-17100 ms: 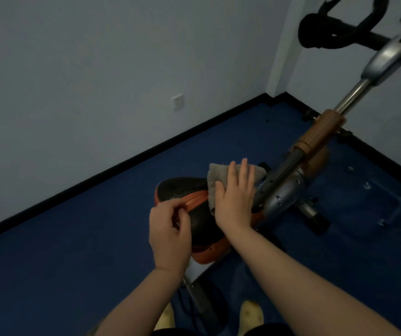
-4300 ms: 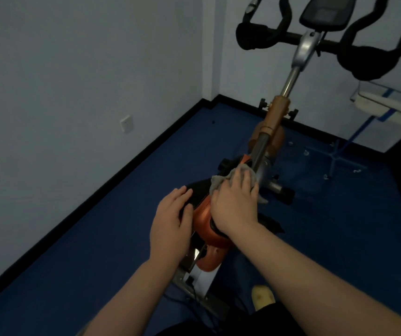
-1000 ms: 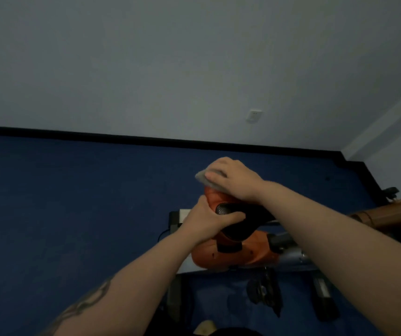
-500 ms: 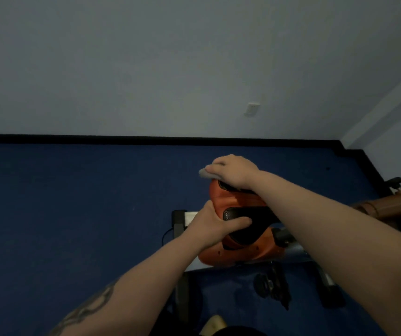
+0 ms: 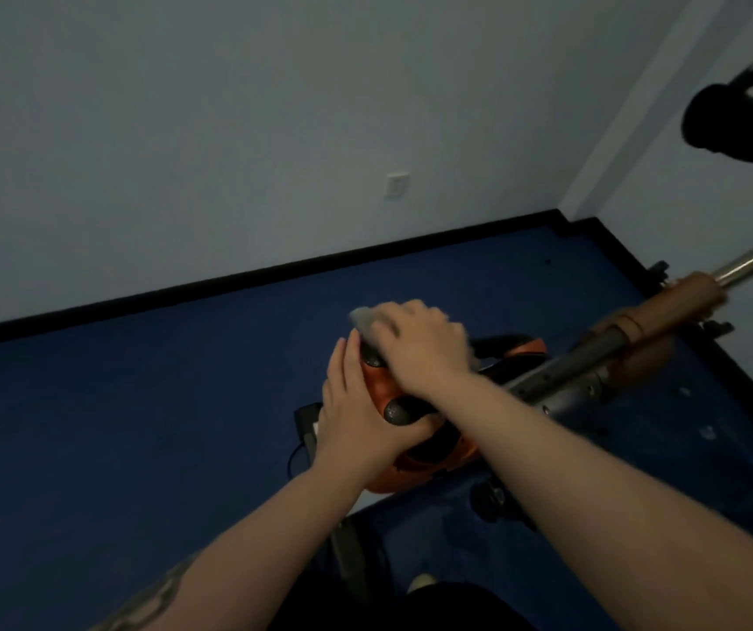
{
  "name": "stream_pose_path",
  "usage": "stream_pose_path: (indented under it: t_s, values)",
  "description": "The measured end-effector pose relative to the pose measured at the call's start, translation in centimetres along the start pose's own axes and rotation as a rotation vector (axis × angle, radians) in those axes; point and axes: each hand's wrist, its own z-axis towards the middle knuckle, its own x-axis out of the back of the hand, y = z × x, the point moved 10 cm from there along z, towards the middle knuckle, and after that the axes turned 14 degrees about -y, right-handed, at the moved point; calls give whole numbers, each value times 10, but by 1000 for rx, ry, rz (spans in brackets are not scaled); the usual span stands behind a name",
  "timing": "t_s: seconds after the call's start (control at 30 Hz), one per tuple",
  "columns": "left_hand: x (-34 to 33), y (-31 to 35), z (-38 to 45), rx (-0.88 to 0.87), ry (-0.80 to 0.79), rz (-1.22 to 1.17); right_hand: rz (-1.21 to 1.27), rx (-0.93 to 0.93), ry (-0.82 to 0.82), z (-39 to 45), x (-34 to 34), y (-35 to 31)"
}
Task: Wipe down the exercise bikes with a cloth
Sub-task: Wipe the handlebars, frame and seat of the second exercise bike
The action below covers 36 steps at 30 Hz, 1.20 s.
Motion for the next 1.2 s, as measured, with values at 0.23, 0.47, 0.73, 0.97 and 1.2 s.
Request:
stream_pose_path:
  t_s: [0.23, 0.47, 0.73, 0.97, 1.2]
  values:
    - [11, 3, -4, -38, 56, 77, 152, -114, -379, 16, 5, 52]
    - [45, 6, 1, -190, 24, 34, 8, 91, -51, 7, -1, -27]
    - [71, 30, 45, -287, -40, 101, -36, -174, -166, 7, 11, 47]
    - [25, 79, 79, -399, -212, 414, 80, -224, 287, -55, 21, 82]
    - [-8, 92, 97, -420, -276, 597, 474, -630, 434, -64, 4, 119]
